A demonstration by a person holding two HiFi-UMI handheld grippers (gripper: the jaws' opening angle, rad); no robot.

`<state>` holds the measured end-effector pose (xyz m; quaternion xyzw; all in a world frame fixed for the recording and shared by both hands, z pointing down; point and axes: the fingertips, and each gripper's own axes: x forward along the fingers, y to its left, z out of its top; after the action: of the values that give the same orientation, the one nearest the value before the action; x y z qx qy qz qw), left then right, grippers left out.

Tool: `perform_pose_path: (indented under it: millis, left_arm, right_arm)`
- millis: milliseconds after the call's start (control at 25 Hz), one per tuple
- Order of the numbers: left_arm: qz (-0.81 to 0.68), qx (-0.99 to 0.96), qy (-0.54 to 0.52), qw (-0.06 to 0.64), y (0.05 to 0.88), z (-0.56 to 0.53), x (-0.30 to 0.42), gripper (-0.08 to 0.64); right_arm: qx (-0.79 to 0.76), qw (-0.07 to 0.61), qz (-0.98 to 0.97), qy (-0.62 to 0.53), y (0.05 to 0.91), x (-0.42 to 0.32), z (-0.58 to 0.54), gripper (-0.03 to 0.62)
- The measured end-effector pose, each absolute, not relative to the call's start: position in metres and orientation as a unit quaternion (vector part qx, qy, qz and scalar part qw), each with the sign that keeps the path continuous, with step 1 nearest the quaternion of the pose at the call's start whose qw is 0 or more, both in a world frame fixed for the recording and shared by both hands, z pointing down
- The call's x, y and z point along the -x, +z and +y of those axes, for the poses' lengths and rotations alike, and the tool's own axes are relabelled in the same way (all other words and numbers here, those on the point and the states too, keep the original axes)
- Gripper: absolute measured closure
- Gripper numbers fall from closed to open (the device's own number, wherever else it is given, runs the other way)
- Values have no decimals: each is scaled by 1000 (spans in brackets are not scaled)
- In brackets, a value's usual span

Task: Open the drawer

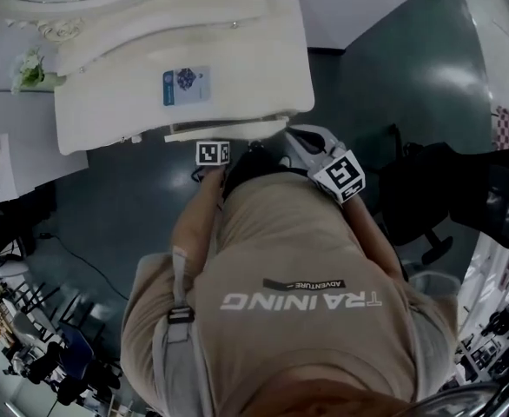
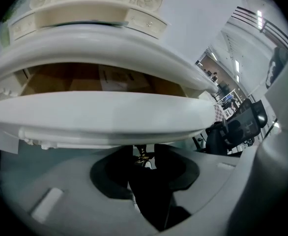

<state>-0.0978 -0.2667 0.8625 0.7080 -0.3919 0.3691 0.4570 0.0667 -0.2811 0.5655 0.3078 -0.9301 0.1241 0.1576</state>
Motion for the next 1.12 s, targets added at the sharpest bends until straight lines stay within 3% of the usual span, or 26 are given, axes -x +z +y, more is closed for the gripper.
perform_pose_path:
  millis: [560,1120]
  left_arm:
    - [-431,-667,385,471,865,-215,87,419]
    - [-425,-681,372,465,860,-150,88,420]
  right_arm:
    - [-328,113,-919,188,604,-130,-197,589]
    - [-277,127,-937,170,585,-75,-160,589]
